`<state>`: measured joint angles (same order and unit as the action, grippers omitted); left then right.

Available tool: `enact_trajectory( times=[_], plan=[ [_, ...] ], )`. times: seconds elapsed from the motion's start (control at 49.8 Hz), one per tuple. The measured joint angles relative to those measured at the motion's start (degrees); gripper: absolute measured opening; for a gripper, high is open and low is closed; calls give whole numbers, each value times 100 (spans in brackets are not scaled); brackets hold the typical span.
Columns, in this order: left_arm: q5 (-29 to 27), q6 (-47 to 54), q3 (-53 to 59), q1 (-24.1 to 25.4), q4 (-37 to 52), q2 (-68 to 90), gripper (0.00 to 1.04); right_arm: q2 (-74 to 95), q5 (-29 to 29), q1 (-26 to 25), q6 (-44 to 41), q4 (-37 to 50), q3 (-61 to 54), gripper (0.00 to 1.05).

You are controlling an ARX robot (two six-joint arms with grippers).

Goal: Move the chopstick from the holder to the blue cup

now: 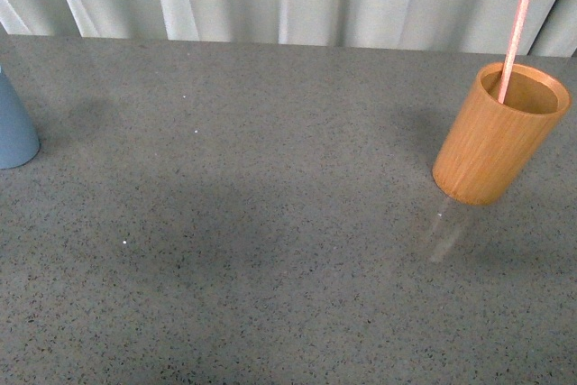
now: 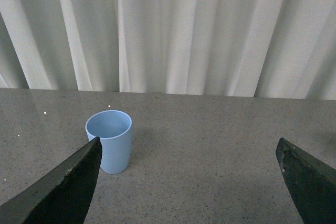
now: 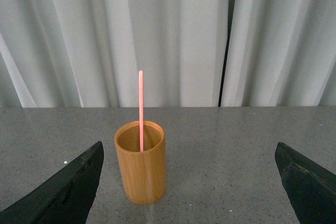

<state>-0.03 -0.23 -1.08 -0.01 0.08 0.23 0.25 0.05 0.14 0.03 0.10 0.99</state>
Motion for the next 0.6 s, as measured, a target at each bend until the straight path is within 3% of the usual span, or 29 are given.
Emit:
enact_trajectory(
  times=[0.603],
  plan=[
    [0,0,0,0,0,0,98,0,0,0,0,-2,0,95]
  ],
)
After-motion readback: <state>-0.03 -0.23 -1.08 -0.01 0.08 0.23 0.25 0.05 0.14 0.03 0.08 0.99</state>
